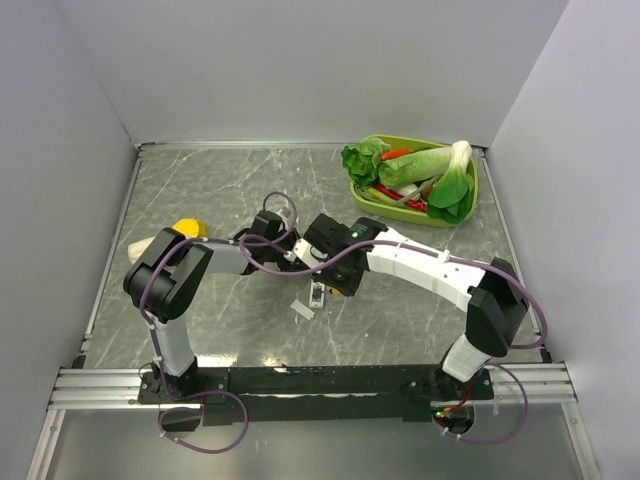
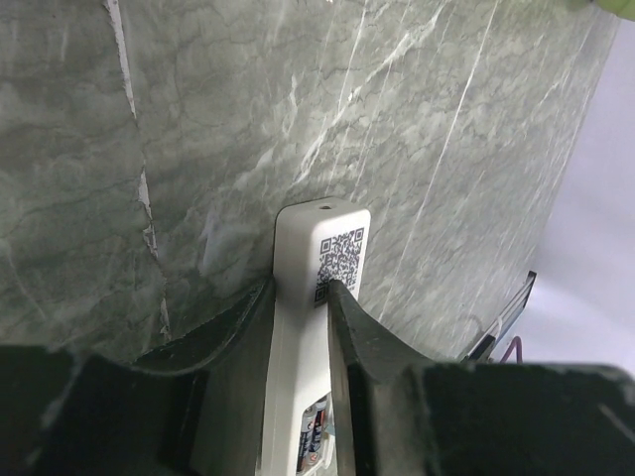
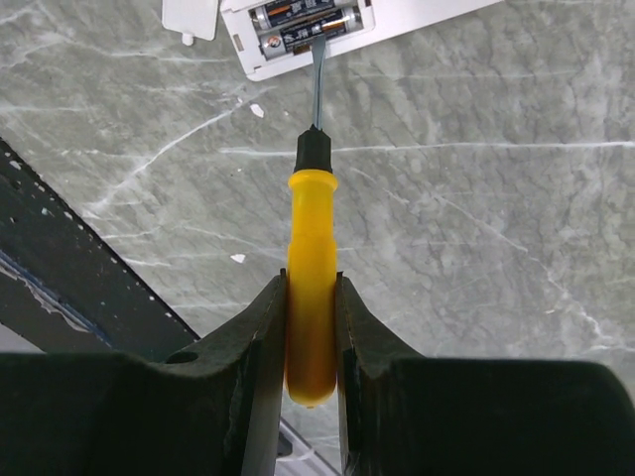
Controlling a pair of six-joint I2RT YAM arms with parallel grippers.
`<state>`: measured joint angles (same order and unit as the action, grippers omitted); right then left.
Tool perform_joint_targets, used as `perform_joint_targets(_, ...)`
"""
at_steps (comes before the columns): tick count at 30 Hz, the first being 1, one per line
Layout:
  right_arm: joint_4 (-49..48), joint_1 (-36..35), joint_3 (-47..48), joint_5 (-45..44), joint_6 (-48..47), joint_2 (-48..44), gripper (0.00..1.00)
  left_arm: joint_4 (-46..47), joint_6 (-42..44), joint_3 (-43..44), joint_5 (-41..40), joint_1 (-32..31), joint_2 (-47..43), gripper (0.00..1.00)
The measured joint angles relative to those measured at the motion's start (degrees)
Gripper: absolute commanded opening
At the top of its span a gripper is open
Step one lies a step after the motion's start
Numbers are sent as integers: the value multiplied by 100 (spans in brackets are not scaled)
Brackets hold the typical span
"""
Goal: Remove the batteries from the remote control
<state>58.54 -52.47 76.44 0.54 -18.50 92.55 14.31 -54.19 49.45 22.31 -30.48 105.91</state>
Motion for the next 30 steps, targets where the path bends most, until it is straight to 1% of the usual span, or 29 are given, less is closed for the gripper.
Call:
perform_joint_targets(10, 153, -26, 400, -50, 66, 269, 0, 28, -22, -2, -2, -15, 0, 30)
perform_joint_targets(16, 223, -28, 437, -37, 107, 446, 0, 87, -63, -33, -11, -26, 0, 29)
perform_joint_targets(22, 448, -31, 715, -35, 162, 542, 0, 151, -105, -61, -15, -31, -2, 28)
perform_joint_targets(30, 603, -39, 997, -31, 275, 960, 0, 308, -195, -155, -28, -33, -11, 27)
